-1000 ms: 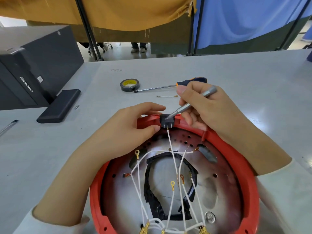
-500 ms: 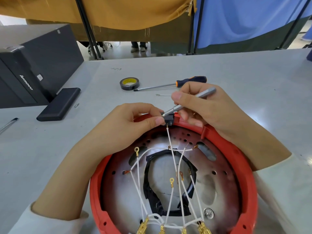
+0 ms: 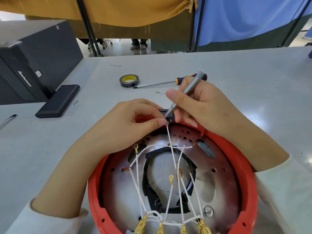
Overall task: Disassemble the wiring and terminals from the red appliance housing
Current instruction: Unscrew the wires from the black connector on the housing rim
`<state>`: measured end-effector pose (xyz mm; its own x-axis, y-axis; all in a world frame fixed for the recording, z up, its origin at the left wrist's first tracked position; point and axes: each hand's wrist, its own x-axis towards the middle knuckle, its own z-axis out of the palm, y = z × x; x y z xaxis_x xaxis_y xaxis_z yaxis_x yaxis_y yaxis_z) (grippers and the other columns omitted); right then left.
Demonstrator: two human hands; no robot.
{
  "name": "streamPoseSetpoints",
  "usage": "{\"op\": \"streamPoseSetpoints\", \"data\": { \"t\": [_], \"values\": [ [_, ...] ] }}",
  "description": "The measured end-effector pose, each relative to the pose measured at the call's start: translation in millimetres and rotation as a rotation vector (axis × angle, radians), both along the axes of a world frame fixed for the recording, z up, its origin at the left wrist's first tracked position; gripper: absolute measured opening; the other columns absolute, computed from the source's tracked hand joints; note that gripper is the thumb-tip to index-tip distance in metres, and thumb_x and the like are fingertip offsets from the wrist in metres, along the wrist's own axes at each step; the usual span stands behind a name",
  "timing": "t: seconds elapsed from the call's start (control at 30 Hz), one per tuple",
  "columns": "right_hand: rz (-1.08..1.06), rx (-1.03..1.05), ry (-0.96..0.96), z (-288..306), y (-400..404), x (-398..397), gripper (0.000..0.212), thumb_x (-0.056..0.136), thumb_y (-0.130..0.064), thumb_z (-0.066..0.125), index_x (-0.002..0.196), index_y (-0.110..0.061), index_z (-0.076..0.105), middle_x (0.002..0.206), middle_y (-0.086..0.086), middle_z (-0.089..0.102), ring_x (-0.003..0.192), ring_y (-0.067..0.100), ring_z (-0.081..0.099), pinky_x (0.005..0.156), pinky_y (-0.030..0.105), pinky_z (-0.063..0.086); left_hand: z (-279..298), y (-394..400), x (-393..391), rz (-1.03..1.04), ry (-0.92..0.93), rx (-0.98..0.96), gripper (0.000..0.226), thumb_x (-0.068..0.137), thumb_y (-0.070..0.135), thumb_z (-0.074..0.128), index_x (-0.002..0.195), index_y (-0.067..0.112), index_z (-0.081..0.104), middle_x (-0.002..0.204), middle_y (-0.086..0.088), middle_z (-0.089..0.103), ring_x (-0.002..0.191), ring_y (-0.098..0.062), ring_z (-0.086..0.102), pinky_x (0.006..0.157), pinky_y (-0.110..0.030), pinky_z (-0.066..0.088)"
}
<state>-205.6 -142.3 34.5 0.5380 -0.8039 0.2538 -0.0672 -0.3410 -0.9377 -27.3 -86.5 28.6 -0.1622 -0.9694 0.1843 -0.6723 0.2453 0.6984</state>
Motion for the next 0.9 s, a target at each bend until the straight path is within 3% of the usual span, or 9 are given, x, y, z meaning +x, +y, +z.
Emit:
{"op": "streamPoseSetpoints", "data": {
  "t": [0.2,0.37,0.43,0.53,0.67,0.77,0.9],
  "values": [
    [-0.039,-0.179,0.025,0.0,4.8,1.1,0.031,0.093,-0.033,0.058,0.069,-0.018,0.044,0.054,0.004,0.062,0.038,0.006,0.048,0.046,0.01,0.037,0.3,0.6,0.3,-0.023,-0.065,-0.015,0.016,0.083,0.041,0.06,0.086,0.034,0.073,0.105,0.02,0.062,0.099,0.006,0.057,0.089,-0.013,0.039],
    [-0.053,-0.173,0.023,0.7,2.1,4.0,0.027,0.096,-0.029,0.056,0.073,-0.019,0.044,0.055,0.006,0.062,0.033,0.012,0.043,0.04,0.016,0.036,0.7,0.9,0.6,-0.019,-0.081,-0.03,0.013,0.085,0.04,0.06,0.09,0.036,0.07,0.107,0.02,0.06,0.1,0.006,0.055,0.088,-0.011,0.039],
    [-0.068,-0.161,0.0,1.4,0.4,3.9,0.022,0.096,-0.026,0.056,0.077,-0.02,0.045,0.055,0.006,0.062,0.033,0.014,0.042,0.04,0.018,0.037,0.5,1.5,1.5,0.021,-0.059,-0.025,0.008,0.084,0.039,0.062,0.092,0.039,0.064,0.102,0.024,0.06,0.092,0.006,0.057,0.082,-0.009,0.04],
    [-0.096,-0.185,0.027,0.3,0.5,2.8,0.025,0.096,-0.03,0.054,0.077,-0.018,0.044,0.055,0.008,0.06,0.034,0.015,0.042,0.041,0.023,0.039,-1.6,1.5,4.2,0.086,-0.025,0.025,0.019,0.085,0.034,0.065,0.1,0.039,0.054,0.091,0.033,0.06,0.073,-0.001,0.061,0.072,-0.015,0.045],
    [-0.117,-0.302,0.225,-3.0,3.8,2.6,0.029,0.097,-0.037,0.05,0.074,-0.021,0.042,0.057,0.002,0.06,0.04,0.007,0.049,0.049,0.019,0.04,-4.9,-0.8,5.8,0.092,-0.112,0.064,0.026,0.086,0.035,0.063,0.109,0.042,0.053,0.105,0.025,0.061,0.094,0.007,0.056,0.084,-0.01,0.04],
    [-0.132,-0.341,0.3,-2.6,4.5,1.8,0.03,0.097,-0.039,0.048,0.073,-0.022,0.042,0.06,0.004,0.059,0.046,0.007,0.051,0.054,0.023,0.042,-4.8,-1.2,6.0,0.09,-0.158,0.053,0.026,0.087,0.033,0.062,0.111,0.042,0.055,0.1,0.022,0.063,0.092,0.011,0.053,0.078,-0.002,0.035],
    [-0.146,-0.36,0.369,-2.4,5.2,2.6,0.03,0.096,-0.042,0.046,0.073,-0.024,0.042,0.065,0.003,0.058,0.052,0.008,0.051,0.059,0.033,0.045,-5.0,-1.9,6.6,0.096,-0.168,0.046,0.025,0.089,0.031,0.06,0.111,0.041,0.056,0.1,0.021,0.064,0.092,0.009,0.054,0.078,-0.002,0.035]
  ]
}}
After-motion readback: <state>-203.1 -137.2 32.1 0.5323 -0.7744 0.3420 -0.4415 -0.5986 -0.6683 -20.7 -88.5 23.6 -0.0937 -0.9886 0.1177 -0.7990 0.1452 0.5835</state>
